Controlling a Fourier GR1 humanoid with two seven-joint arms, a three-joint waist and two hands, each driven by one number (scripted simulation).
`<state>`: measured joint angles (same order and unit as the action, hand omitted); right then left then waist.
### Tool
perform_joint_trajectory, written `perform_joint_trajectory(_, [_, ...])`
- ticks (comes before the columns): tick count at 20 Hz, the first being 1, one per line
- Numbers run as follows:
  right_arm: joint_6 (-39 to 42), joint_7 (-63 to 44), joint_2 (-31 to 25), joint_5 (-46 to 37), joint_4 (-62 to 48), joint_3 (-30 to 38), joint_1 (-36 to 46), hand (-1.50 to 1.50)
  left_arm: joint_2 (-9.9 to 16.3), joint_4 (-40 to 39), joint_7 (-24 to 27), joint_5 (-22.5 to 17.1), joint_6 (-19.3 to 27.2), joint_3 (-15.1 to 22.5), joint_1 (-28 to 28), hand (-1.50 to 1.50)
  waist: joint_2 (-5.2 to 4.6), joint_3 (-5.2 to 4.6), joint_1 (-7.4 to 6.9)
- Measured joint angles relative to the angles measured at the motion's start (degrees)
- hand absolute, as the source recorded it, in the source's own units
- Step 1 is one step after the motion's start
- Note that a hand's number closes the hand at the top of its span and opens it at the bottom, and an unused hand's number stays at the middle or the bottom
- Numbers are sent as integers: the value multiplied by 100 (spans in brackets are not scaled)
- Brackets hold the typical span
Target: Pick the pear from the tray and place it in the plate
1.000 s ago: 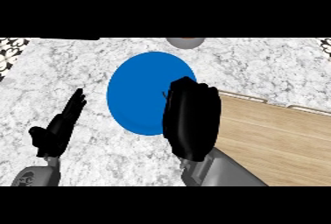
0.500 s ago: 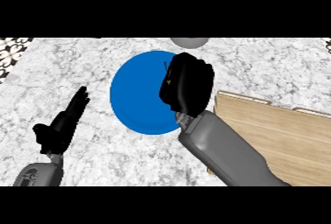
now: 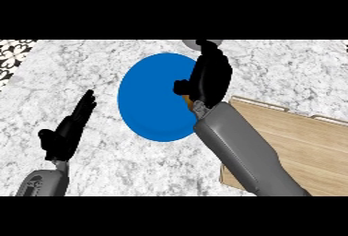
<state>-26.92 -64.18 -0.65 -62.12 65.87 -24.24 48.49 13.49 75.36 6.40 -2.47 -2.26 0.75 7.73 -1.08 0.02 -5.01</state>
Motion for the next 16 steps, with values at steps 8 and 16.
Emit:
perform_joint_trajectory(8, [-1905,382,16,17,246,391,-311,-150,28,-44,32,-24,7,-87,-103,0,62,6,176])
perform_joint_trajectory(16, [-3196,445,41,167,1477,-160,-1948,-150,124,-99,183,-97,-21,-292,-311,0,124,2,463])
